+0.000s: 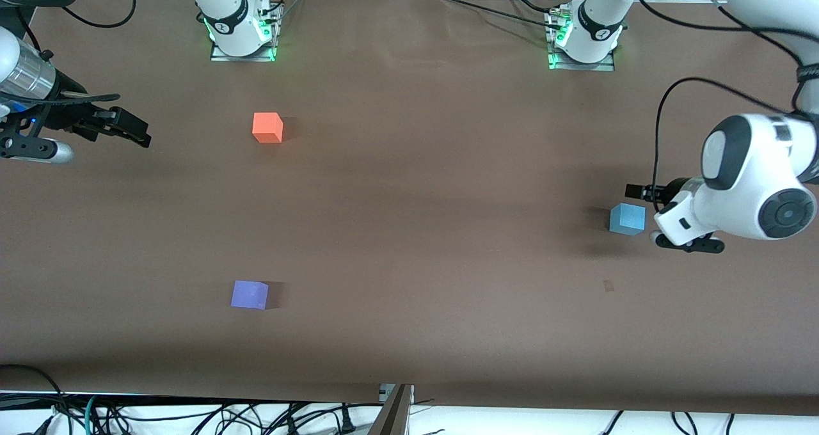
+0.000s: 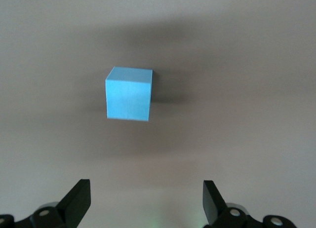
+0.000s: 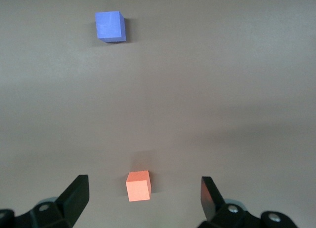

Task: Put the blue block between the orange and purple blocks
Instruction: 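Move the left gripper down over the light-blue cube, then close the left gripper around the light-blue cube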

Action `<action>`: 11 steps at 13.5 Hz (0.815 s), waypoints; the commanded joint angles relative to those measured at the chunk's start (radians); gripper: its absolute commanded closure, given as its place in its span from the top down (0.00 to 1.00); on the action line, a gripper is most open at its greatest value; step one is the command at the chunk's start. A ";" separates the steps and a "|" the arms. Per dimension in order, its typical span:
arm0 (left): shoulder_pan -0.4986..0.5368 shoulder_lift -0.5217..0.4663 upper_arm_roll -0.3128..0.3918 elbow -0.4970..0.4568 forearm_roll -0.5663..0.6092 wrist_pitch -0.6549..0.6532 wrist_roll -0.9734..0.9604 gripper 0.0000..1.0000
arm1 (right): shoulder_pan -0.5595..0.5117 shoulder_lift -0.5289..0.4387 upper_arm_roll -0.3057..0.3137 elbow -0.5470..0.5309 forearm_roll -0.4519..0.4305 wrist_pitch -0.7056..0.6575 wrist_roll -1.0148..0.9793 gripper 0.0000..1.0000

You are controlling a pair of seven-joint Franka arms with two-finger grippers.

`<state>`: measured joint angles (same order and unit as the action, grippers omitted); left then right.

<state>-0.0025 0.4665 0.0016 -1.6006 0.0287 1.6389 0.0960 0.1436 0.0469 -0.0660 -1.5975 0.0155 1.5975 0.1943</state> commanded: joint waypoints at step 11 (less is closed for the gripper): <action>0.068 0.034 -0.009 -0.254 -0.021 0.436 0.180 1.00 | -0.018 -0.013 0.017 -0.012 0.003 0.006 -0.004 1.00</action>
<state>0.0673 0.4994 -0.0045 -1.8252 0.0248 2.0158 0.2499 0.1436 0.0469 -0.0655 -1.5976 0.0155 1.5975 0.1943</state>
